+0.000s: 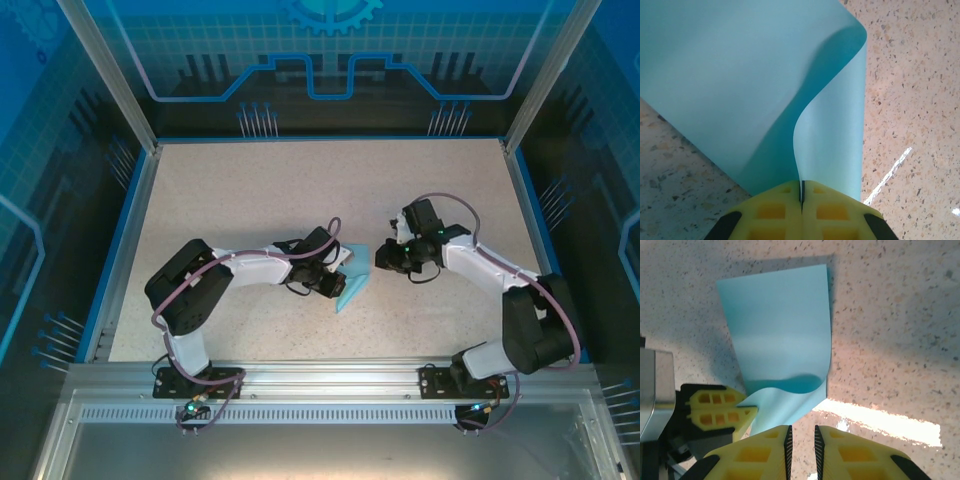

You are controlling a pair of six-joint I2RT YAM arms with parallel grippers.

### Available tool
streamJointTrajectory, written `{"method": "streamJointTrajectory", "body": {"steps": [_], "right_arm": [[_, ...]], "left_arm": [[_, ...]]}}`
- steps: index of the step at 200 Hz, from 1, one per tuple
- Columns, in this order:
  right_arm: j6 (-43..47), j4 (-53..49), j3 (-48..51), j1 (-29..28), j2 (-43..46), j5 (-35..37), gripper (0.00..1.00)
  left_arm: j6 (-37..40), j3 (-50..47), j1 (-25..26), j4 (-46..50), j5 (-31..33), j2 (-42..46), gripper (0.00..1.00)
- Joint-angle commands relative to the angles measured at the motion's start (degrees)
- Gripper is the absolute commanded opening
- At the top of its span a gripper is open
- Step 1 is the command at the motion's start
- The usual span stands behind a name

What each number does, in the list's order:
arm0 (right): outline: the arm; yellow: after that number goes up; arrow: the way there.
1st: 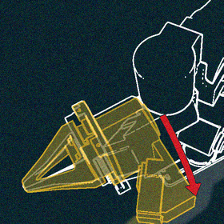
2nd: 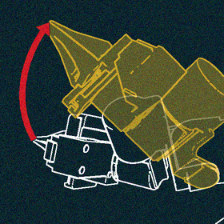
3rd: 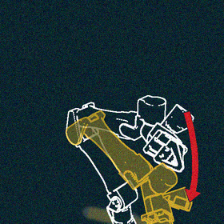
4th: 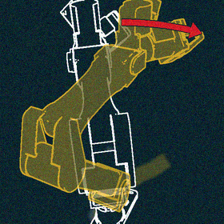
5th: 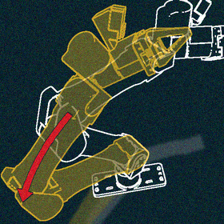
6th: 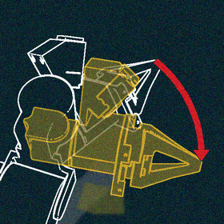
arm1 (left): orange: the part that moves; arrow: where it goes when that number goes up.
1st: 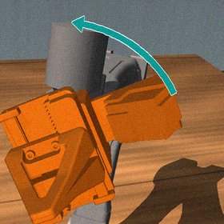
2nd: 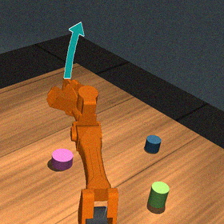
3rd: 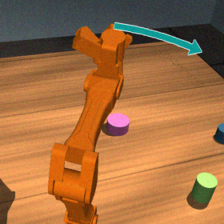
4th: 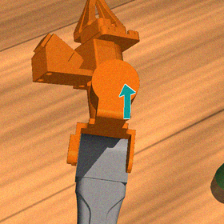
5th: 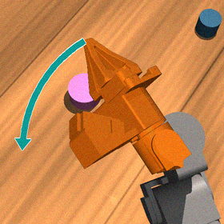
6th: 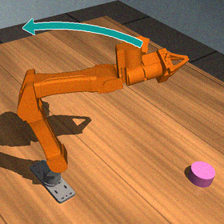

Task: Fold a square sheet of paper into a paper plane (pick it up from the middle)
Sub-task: Third fold the triangle at the center of the table.

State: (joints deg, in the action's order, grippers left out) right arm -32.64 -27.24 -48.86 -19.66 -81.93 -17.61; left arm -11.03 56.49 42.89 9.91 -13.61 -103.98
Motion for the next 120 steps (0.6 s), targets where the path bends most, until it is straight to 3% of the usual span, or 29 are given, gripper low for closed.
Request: {"method": "streamJointTrajectory", "body": {"steps": [1,64,120], "right_arm": [[0.0,0.8,1.7,-1.9,1.4,-2.9,0.22],[-1.2,4.7,5.2,-5.4,0.2,-4.9,0.17],[-4.9,8.2,4.0,-5.8,-2.7,0.0,0.11]], "left_arm": [[-0.1,0.0,-0.4,-1.0,-0.4,0.8,0.01],[0.9,0.5,-0.4,-0.2,0.2,1.5,0.02],[2.1,1.0,-0.4,0.6,0.7,1.7,0.02]]}}
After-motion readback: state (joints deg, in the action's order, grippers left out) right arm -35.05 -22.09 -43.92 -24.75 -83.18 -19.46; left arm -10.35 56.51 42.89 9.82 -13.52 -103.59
